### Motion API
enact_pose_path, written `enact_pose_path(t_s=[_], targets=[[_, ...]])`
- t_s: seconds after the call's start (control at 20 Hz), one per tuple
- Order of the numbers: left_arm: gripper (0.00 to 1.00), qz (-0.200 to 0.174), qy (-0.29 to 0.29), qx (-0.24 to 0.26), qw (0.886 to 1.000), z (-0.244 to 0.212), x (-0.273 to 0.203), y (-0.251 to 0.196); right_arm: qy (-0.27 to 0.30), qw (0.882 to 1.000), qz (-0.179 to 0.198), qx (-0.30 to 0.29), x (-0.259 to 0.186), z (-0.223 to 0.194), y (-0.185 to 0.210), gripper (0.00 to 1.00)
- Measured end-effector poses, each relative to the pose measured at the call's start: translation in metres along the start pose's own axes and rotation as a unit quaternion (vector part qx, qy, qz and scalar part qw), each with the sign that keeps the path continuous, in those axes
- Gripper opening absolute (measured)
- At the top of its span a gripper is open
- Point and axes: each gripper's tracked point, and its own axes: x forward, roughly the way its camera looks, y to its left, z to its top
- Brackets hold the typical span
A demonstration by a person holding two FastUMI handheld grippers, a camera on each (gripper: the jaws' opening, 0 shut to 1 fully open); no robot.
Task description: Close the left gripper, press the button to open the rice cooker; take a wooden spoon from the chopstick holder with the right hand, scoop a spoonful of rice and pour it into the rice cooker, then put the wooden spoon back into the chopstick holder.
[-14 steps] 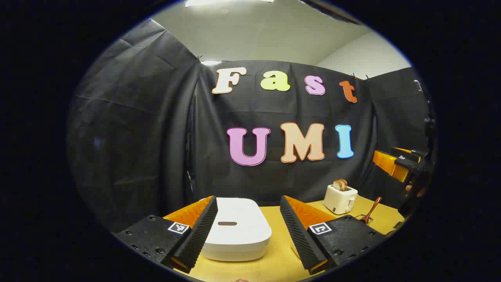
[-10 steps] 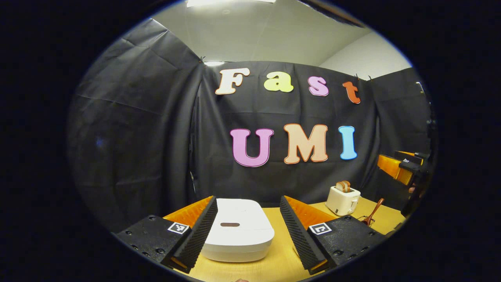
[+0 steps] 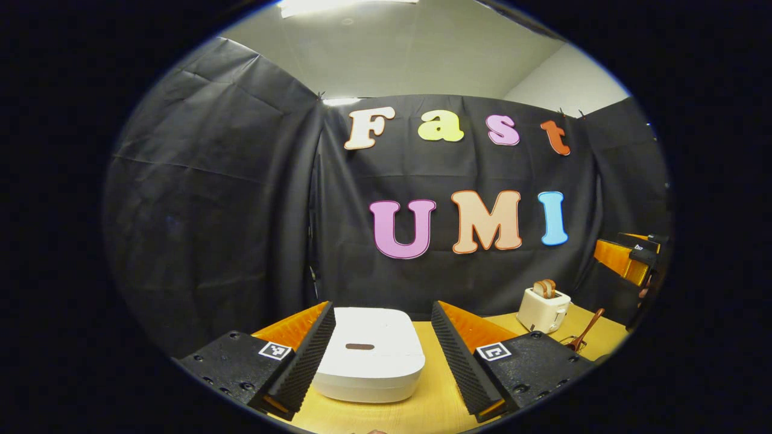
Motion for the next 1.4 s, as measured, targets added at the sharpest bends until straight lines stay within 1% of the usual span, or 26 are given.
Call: enact_pose_path(t_s=[0.05, 0.1, 0.35, 0.4, 0.5, 0.55, 0.6, 0.65, 0.75, 0.8, 0.85, 0.9, 0.95, 1.0, 1.05, 1.1, 1.25, 1.4], targets=[[0.93, 0.0, -0.001, 0.0, 1.0, 0.002, 0.0, -0.003, -0.001, 1.0, 0.002, -0.001, 0.0, 0.002, 0.0, 1.0], [0.95, 0.0, -0.002, 0.0, 1.0, 0.002, 0.0, -0.003, -0.001, 1.0, 0.005, -0.002, 0.0, 0.002, 0.001, 1.0], [0.95, -0.004, -0.008, 0.001, 1.0, 0.01, 0.0, -0.005, -0.009, 1.0, 0.011, -0.006, 0.0, 0.009, 0.002, 1.0], [0.92, -0.005, -0.008, 0.003, 1.0, 0.009, 0.0, -0.006, -0.01, 1.0, 0.011, -0.005, -0.001, 0.01, 0.002, 1.0], [0.8, -0.008, -0.008, 0.007, 1.0, 0.011, 0.001, -0.006, -0.011, 1.0, 0.008, -0.006, -0.002, 0.011, 0.0, 1.0], [0.69, -0.013, -0.007, 0.007, 1.0, 0.012, 0.003, -0.007, -0.013, 1.0, 0.007, -0.006, -0.002, 0.013, -0.001, 1.0], [0.65, -0.015, -0.006, 0.008, 1.0, 0.011, 0.004, -0.008, -0.013, 1.0, 0.005, -0.007, -0.003, 0.012, -0.002, 1.0], [0.53, -0.018, -0.005, 0.008, 1.0, 0.011, 0.006, -0.007, -0.013, 1.0, 0.003, -0.007, -0.004, 0.014, -0.002, 1.0], [0.42, -0.025, 0.002, 0.007, 1.0, 0.008, 0.01, -0.008, -0.015, 1.0, -0.001, -0.008, -0.005, 0.015, -0.004, 1.0], [0.4, -0.03, 0.004, 0.005, 1.0, 0.007, 0.011, -0.009, -0.015, 1.0, -0.004, -0.008, -0.005, 0.015, -0.005, 1.0], [0.3, -0.033, 0.005, 0.004, 0.999, 0.007, 0.013, -0.009, -0.016, 1.0, -0.006, -0.009, -0.006, 0.016, -0.005, 1.0], [0.26, -0.033, 0.005, 0.004, 0.999, 0.006, 0.016, -0.008, -0.016, 1.0, -0.008, -0.009, -0.006, 0.016, -0.006, 1.0], [0.17, -0.028, 0.006, 0.006, 1.0, 0.005, 0.018, -0.005, -0.017, 1.0, -0.01, -0.009, -0.007, 0.016, -0.007, 1.0], [0.12, -0.02, 0.005, 0.009, 1.0, 0.003, 0.021, 0.002, -0.017, 1.0, -0.012, -0.009, -0.006, 0.016, -0.007, 1.0], [0.02, -0.011, 0.003, 0.009, 1.0, 0.004, 0.024, 0.008, -0.017, 1.0, -0.015, -0.009, -0.007, 0.016, -0.008, 1.0], [0.0, -0.008, 0.003, 0.006, 1.0, 0.002, 0.026, 0.01, -0.016, 1.0, -0.017, -0.009, -0.007, 0.016, -0.009, 1.0], [0.0, -0.011, 0.018, -0.01, 1.0, -0.01, 0.037, 0.016, -0.017, 0.999, -0.024, -0.012, -0.008, 0.017, -0.011, 1.0], [0.0, -0.004, 0.031, -0.014, 0.999, -0.022, 0.052, 0.029, -0.019, 0.999, -0.031, -0.018, -0.008, 0.019, -0.015, 1.0]])
